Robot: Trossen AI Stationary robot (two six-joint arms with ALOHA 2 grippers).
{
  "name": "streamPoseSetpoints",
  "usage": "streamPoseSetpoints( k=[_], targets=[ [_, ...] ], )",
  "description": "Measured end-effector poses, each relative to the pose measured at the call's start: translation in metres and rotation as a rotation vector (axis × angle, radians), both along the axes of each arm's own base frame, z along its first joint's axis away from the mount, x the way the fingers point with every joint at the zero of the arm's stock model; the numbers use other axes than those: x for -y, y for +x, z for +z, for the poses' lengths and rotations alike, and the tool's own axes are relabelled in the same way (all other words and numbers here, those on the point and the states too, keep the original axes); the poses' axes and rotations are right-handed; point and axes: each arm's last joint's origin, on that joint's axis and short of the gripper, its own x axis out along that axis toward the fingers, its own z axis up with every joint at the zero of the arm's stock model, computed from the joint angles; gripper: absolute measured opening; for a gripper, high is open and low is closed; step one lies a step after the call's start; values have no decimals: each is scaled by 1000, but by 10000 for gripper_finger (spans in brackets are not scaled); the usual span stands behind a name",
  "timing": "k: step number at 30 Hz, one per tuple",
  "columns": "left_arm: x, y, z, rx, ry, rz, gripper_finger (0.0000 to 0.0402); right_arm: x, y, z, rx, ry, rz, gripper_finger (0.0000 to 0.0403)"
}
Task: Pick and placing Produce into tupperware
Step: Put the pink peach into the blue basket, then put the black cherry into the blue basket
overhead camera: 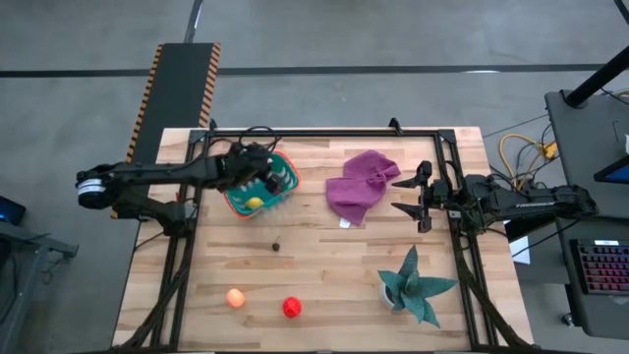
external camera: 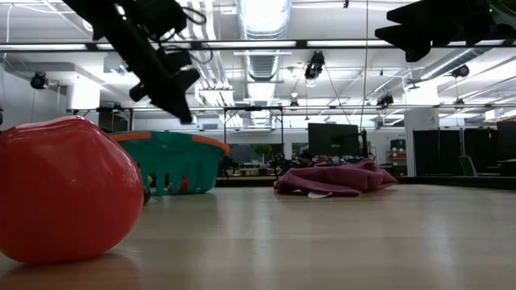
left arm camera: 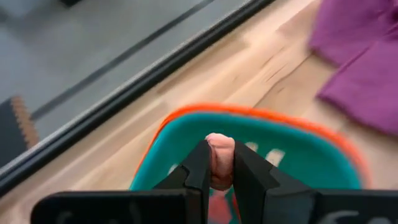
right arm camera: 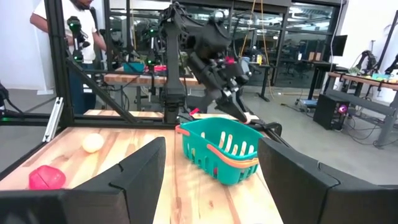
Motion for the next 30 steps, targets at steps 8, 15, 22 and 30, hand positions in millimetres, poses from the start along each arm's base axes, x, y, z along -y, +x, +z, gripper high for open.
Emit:
streamPoseSetpoints(
  k=[8,15,22,30],
  targets=[
    [-10,3,-22,-91,-61,88,29,0,0,0,1,0,0,247],
    [-12,8,-34,-140,-62,93,29,0,0,0,0,0,0,247],
    [-14,11,-40,-170,-67,94,57,0,0,0,0,0,0,247],
    [-14,12,-38,-208,-40,42,168,0,0,0,0,0,0,247]
  ],
)
